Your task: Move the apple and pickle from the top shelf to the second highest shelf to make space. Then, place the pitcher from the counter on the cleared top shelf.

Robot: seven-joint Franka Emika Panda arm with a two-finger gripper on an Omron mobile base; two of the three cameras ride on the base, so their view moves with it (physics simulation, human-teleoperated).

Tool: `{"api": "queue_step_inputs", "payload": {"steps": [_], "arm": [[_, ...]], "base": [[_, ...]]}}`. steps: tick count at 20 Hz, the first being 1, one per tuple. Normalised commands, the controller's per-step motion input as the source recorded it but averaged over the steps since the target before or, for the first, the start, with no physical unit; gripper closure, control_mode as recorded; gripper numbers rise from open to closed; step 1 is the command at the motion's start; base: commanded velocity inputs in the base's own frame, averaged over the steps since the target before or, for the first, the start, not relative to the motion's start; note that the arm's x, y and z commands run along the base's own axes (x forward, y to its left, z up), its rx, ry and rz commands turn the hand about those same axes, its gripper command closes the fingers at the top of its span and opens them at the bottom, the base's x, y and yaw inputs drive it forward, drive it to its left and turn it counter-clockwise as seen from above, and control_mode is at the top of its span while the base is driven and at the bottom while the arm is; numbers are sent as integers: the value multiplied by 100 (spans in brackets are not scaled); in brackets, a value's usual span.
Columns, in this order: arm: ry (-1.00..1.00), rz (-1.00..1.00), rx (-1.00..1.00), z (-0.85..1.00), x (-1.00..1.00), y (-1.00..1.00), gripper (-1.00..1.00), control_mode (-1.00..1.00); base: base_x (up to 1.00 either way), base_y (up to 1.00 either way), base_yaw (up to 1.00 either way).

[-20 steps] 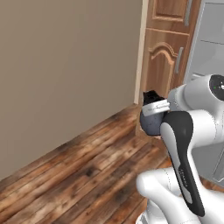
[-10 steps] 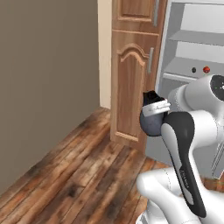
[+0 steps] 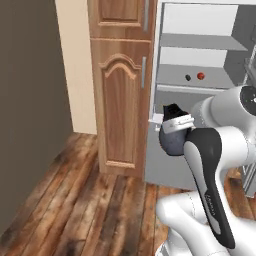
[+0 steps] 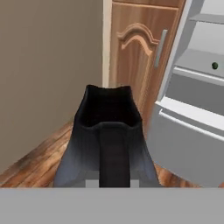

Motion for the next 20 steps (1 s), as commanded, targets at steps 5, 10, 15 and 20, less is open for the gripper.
{"api": "queue_step_inputs", "payload": {"steps": [5, 10, 15, 20], "arm": [[0, 0, 0, 0, 0, 0, 100, 100], [0, 0, 0, 0, 0, 0, 100, 100], [0, 0, 0, 0, 0, 0, 100, 100], [0, 0, 0, 0, 0, 0, 100, 100]], "base": [[65, 26, -50], [71, 2, -46], [72, 0, -38], [68, 0, -35]]}}
